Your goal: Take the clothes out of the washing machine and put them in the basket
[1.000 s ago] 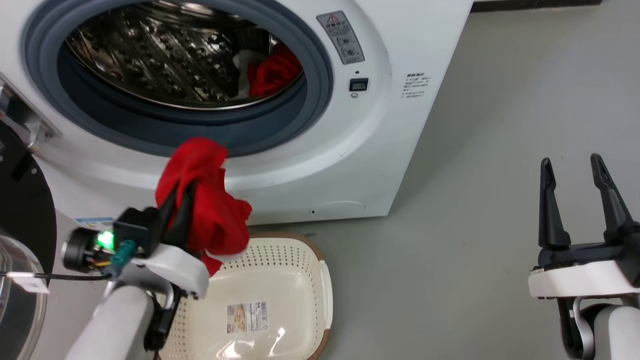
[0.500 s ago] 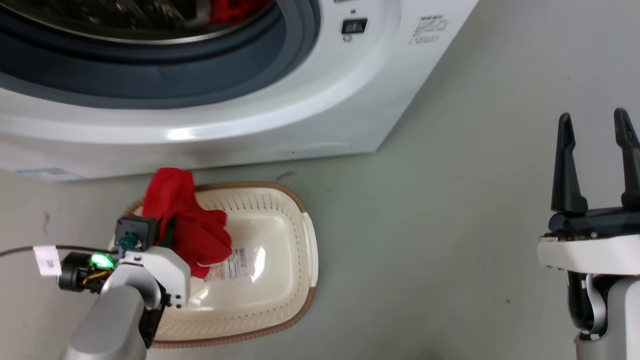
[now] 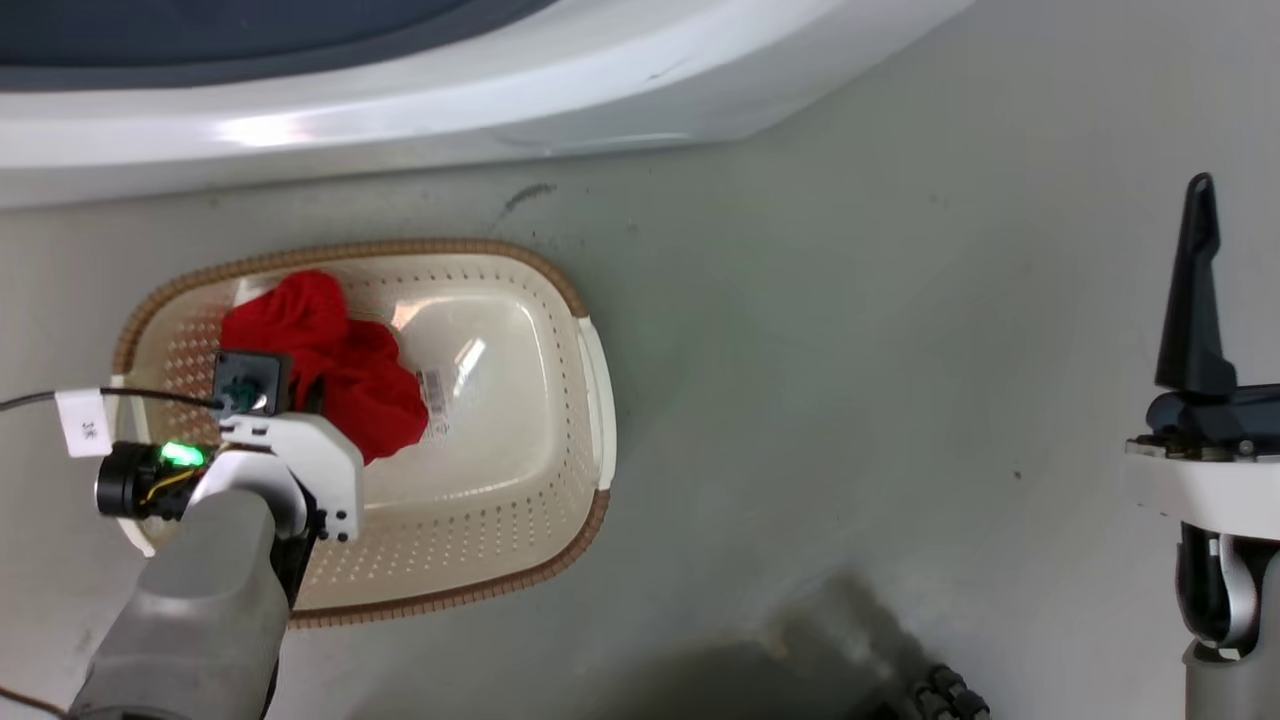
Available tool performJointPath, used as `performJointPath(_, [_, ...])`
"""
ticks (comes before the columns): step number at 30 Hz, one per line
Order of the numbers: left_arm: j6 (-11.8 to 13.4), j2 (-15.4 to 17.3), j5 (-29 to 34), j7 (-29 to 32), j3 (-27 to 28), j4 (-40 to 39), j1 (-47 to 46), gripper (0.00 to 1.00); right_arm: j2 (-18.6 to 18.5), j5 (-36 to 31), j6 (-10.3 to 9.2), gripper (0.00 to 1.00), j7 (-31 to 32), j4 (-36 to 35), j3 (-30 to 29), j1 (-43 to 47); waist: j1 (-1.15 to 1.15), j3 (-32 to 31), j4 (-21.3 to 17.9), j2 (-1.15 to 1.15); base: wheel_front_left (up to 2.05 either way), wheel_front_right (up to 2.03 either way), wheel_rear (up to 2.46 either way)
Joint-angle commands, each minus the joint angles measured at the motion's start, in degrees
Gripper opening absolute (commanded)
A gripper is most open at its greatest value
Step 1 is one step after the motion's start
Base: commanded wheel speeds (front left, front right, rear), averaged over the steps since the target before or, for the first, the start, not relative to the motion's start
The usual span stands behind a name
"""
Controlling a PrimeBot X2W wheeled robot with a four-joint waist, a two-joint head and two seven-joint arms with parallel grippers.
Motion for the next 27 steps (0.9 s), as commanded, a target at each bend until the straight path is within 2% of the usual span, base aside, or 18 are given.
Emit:
performJointPath(1, [0.0, -0.2, 0.3, -0.3, -0.2, 0.6, -1.5, 0.00, 0.0, -0.8, -0.06, 1.00, -0.1, -0.6, -0.3, -1.0, -0.01, 2.9, 0.5, 0.00, 0.00, 0.00, 0.00])
performJointPath(9, [0.5, -1.4, -0.4, -0.6, -0.3, 4.3, -5.0, 0.00, 0.0, -4.0, -0.05, 1.00, -0.1, -2.5, -0.9, -1.5, -0.01, 6.5, 2.0, 0.00, 0.00, 0.00, 0.00])
performJointPath(12, [-0.2, -2.3, -1.3, -0.7, 0.3, 4.8, -5.1, 0.00, 0.0, -4.2, -0.06, 1.00, -0.1, -2.7, -1.6, -1.4, -0.01, 6.8, 2.4, 0.00, 0.00, 0.00, 0.00])
performJointPath(14, [0.4, -2.6, -1.9, -0.7, 0.8, 5.0, -4.8, 1.00, 0.0, -4.7, -0.06, 1.00, -0.1, -2.2, -1.3, -1.0, -0.01, 6.3, 2.5, 0.00, 0.00, 0.00, 0.00])
performJointPath(20, [0.6, -2.9, -2.5, -1.1, 1.1, 5.2, -2.6, 1.00, 0.0, -4.2, -0.06, 1.00, -0.1, -0.4, -0.2, -1.3, -0.01, 2.6, 2.0, 0.00, 0.00, 0.00, 0.00])
performJointPath(27, [2.0, -2.1, -1.7, -1.1, 3.4, -3.3, 2.9, 1.00, 0.0, -3.6, -0.06, 1.00, -0.1, 3.7, 0.7, -0.7, -0.01, -4.4, 1.9, 0.00, 0.00, 0.00, 0.00])
